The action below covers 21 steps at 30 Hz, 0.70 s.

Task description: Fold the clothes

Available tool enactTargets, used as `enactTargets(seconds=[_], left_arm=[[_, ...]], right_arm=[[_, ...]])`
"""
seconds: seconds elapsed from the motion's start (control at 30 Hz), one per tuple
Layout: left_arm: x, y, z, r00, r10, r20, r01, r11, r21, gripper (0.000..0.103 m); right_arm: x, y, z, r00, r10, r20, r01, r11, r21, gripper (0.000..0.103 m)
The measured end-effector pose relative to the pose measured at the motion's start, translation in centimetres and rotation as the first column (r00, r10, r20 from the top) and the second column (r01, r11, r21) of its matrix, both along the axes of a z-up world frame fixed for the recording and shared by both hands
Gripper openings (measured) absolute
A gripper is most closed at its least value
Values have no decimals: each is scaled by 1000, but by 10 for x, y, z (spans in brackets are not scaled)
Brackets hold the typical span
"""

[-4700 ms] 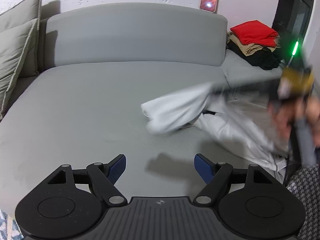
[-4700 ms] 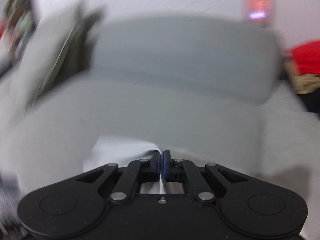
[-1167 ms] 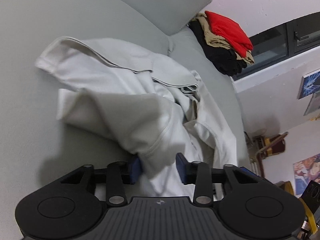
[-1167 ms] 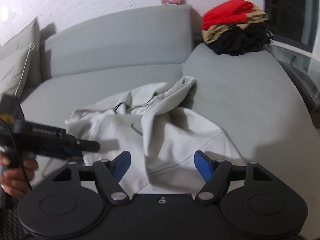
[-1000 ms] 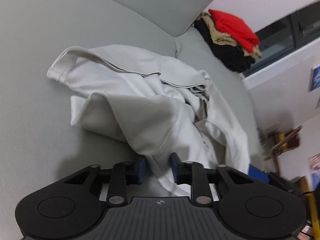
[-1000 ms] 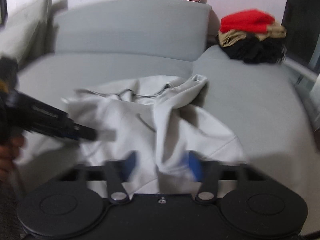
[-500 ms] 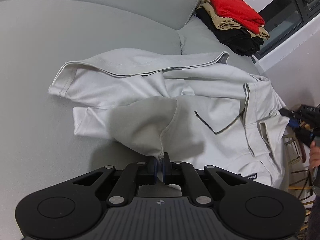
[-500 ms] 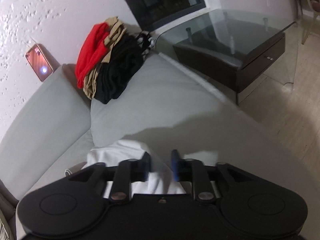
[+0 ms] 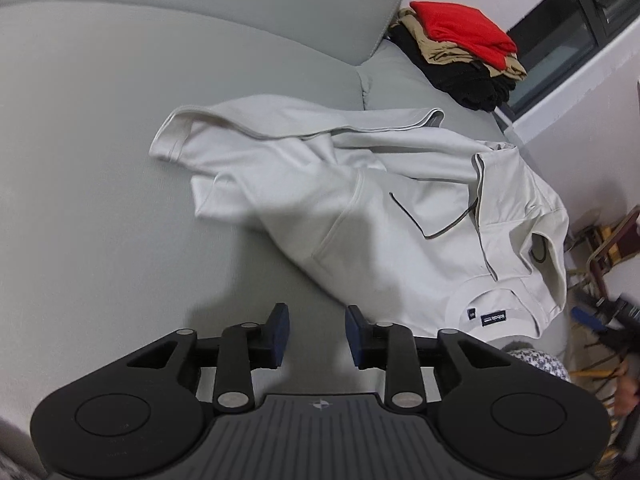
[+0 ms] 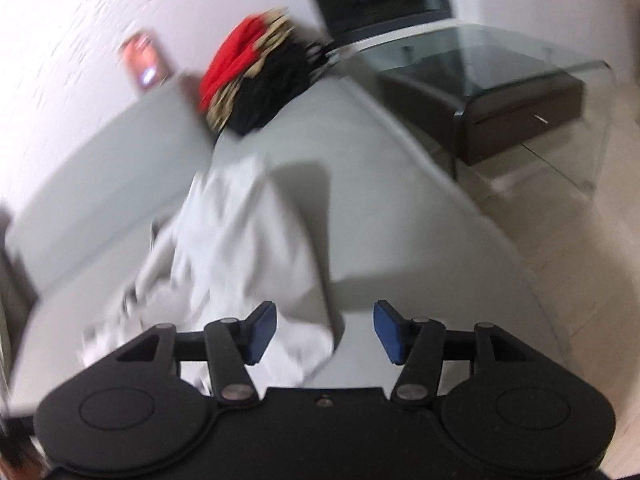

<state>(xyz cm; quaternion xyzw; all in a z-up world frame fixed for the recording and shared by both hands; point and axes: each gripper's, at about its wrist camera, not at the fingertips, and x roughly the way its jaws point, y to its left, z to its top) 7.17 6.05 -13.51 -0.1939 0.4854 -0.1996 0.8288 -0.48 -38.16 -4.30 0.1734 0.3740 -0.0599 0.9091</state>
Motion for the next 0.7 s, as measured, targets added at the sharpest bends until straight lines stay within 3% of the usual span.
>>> enactTargets(seconds=[0.1, 0.23, 0.3, 0.43, 0.5, 0.6, 0.7], left_arm=[[0, 2, -4, 1000, 28, -4, -28, 999, -37, 29], [11, 0, -13, 999, 40, -16, -41, 995, -86, 36], [20, -5, -16, 999, 31, -20, -33, 993, -111, 44], [38, -19, -19, 1000, 3, -17, -6, 990, -142, 62], [44, -27, -18, 1000, -17, -8, 15, 991, -130, 63], [50, -37, -17, 999, -45, 3, 46, 992, -117, 59], [53, -39, -17, 998, -56, 12, 57, 994, -96, 46]], right_arm=[[-2, 16, -12, 995, 98, -26, -100, 992, -76, 53], [12, 52, -19, 989, 144, -46, -151, 942, -300, 53], [16, 60, -20, 990, 133, -40, -138, 928, -346, 53], [21, 59, -17, 993, 116, -9, -112, 936, -334, 53], [23, 60, -16, 993, 119, 2, -111, 930, -350, 53], [20, 70, -15, 989, 144, 23, -120, 892, -436, 47], [16, 80, -14, 984, 171, 40, -126, 845, -520, 34]])
